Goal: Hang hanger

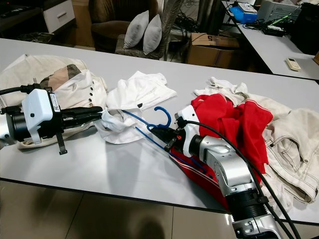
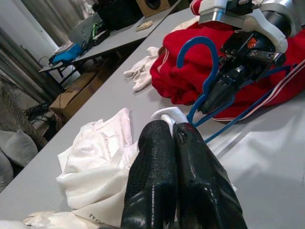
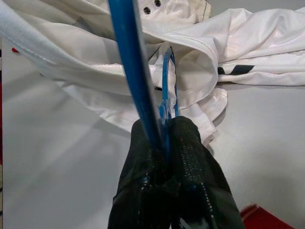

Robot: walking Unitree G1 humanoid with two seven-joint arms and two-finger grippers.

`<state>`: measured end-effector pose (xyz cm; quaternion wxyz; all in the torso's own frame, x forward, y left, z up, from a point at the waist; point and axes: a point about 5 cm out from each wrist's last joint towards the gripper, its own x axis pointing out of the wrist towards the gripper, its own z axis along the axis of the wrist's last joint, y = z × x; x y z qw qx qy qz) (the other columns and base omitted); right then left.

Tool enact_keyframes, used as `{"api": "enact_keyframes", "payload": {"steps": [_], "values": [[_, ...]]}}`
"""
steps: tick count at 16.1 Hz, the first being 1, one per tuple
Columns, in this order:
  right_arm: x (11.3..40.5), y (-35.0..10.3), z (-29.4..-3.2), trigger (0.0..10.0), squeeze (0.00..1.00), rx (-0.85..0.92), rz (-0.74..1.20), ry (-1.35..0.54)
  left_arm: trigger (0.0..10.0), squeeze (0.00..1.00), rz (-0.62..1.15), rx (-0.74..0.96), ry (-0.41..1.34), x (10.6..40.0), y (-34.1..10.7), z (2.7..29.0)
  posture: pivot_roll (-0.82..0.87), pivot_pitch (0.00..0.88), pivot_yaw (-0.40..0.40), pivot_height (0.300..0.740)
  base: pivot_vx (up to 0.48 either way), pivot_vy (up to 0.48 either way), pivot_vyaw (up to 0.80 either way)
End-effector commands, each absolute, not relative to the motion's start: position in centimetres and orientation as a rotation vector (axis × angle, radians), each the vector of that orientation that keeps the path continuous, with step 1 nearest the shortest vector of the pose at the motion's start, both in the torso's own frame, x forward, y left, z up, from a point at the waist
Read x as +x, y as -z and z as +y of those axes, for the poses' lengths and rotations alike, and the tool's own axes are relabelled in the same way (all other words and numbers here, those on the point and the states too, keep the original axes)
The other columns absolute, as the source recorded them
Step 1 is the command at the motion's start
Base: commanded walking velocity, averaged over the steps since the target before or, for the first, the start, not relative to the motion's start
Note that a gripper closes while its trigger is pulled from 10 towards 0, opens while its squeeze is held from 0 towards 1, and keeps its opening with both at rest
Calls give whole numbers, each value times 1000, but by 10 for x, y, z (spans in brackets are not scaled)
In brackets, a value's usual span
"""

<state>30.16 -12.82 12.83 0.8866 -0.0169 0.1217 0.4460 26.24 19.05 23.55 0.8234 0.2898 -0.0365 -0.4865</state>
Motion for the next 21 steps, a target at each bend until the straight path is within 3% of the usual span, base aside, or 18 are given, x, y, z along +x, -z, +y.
{"api": "enact_keyframes", "payload": {"steps": [1,3,4,5,12,14,15,17,21], "values": [[302,-133,-126,10000,0,-43,243,-944,0,0,-97,634,1040,263,-239,188,141,0,-57,740,0,0,0],[301,-133,-125,10000,0,-44,246,-964,0,0,-107,640,1030,264,-239,188,140,0,-56,740,0,0,0],[344,-149,-128,10000,0,124,226,-781,0,0,-36,638,1051,262,-223,186,133,0,-98,740,0,0,0],[358,-154,-124,10000,0,210,224,-717,0,0,-5,627,1066,260,-215,183,126,0,-91,740,0,0,0],[368,-165,-123,10000,0,430,181,-627,0,0,-26,677,1059,272,-209,178,90,0,-54,740,0,0,0],[375,-165,-125,10000,0,678,180,-487,0,0,-58,693,1066,277,-205,169,81,0,-46,740,0,0,0],[380,-167,-121,10000,0,888,159,-402,0,0,-94,682,1069,282,-199,157,72,0,-35,740,0,0,0],[387,-183,-108,10000,0,1162,86,-390,0,0,-157,717,1029,292,-197,147,70,0,-25,740,0,0,0],[396,-200,-89,10000,0,1405,44,-356,0,0,-219,728,1059,294,-201,135,93,0,-33,740,0,0,0]]}}
